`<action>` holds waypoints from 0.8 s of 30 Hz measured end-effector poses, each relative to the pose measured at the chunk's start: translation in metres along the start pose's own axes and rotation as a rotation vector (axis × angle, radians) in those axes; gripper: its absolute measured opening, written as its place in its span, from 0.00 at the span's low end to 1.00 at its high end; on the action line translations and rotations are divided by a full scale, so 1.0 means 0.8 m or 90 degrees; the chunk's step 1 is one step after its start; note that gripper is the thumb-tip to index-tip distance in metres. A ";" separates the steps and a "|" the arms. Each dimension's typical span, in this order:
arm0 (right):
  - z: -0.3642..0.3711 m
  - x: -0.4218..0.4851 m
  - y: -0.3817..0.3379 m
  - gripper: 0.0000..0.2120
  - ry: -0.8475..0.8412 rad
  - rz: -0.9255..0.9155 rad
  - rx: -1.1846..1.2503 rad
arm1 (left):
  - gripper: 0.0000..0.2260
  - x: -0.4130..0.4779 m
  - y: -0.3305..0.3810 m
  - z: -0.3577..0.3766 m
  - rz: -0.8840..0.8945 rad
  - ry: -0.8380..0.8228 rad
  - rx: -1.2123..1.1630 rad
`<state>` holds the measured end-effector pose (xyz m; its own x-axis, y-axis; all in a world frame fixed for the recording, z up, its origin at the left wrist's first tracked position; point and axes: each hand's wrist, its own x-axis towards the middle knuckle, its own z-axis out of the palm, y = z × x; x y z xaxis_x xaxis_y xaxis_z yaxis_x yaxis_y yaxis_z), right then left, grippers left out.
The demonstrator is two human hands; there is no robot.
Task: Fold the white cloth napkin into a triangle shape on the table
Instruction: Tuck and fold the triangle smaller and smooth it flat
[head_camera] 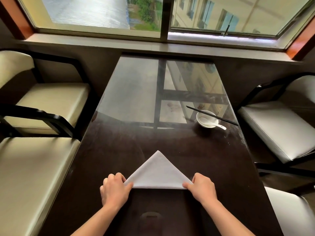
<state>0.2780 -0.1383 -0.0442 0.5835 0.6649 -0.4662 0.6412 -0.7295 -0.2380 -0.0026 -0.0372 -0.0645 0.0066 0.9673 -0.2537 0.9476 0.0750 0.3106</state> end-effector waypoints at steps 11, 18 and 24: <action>-0.002 -0.005 -0.015 0.15 0.021 -0.050 0.004 | 0.30 0.020 0.057 0.023 0.430 0.084 0.102; 0.007 0.006 0.000 0.18 0.035 -0.060 0.022 | 0.34 0.046 0.098 0.076 0.586 -0.021 0.200; 0.008 0.004 -0.002 0.16 0.040 -0.058 0.039 | 0.35 0.047 0.087 0.076 0.521 0.002 0.205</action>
<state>0.2760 -0.1359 -0.0508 0.5550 0.7364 -0.3870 0.6623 -0.6726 -0.3300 0.0833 -0.0104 -0.1081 0.7233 0.6878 -0.0616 0.6894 -0.7142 0.1209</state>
